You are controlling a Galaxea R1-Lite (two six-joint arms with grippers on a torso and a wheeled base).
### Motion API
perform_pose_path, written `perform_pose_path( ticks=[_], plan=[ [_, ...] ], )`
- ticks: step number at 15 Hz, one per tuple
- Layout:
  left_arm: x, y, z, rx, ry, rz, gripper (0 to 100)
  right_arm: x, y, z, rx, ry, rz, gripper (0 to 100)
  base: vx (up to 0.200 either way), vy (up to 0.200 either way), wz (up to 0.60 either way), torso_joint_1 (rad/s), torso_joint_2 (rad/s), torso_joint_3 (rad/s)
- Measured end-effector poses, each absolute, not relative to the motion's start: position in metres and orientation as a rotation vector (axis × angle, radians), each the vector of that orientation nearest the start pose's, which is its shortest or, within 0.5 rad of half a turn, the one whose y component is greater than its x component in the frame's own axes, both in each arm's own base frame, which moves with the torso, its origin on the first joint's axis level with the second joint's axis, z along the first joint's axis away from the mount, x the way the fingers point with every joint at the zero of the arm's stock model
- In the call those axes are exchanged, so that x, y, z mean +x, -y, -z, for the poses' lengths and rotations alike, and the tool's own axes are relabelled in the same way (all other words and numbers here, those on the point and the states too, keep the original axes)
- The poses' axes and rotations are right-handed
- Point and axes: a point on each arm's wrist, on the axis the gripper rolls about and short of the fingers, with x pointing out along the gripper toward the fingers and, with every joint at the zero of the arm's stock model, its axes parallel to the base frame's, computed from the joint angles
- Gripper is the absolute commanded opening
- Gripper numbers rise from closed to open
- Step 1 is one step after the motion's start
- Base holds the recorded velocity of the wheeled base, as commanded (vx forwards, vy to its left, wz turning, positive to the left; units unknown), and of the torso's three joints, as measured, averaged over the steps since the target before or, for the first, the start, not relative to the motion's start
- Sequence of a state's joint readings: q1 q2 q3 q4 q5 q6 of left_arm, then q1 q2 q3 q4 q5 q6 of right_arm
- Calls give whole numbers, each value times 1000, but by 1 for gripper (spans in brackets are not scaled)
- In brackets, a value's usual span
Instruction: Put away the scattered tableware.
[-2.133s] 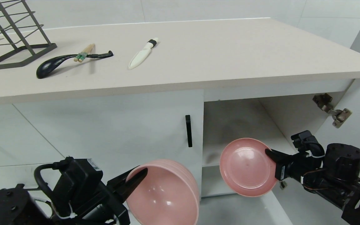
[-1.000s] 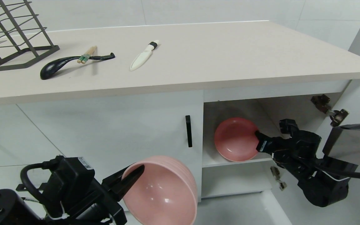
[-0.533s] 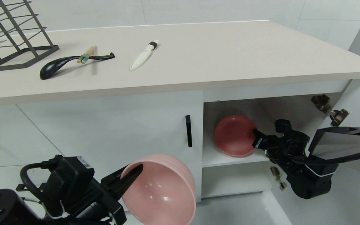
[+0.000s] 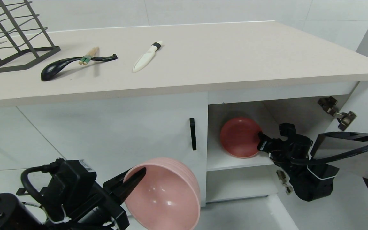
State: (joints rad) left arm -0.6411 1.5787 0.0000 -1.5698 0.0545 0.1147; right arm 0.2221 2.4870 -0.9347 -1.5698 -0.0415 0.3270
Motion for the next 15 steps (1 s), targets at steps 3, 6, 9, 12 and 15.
perform_pose_path(
  ticks=[3, 6, 9, 12, 15],
  plan=[
    [144, 106, -124, 114, 27, 585, 0, 411, -89, -10, 327, -9, -174, 100, 0, 0, 0, 0, 0, 0],
    [145, 105, -124, 114, 27, 578, 0, 412, -88, -9, 311, -6, -162, 100, 0, 0, 0, 0, 0, 0],
    [146, 104, -123, 117, 20, 550, 0, 410, -85, -19, 306, 16, -124, 100, 0, 0, 0, 0, 0, 0],
    [152, 104, -115, 141, -26, 422, 0, 381, -83, -26, 225, -47, -113, 100, 0, 0, 0, 0, 0, 0],
    [155, 109, -107, 174, -61, 426, 0, 338, -92, -36, 121, -120, -161, 100, 0, 0, 0, 0, 0, 0]
  ],
)
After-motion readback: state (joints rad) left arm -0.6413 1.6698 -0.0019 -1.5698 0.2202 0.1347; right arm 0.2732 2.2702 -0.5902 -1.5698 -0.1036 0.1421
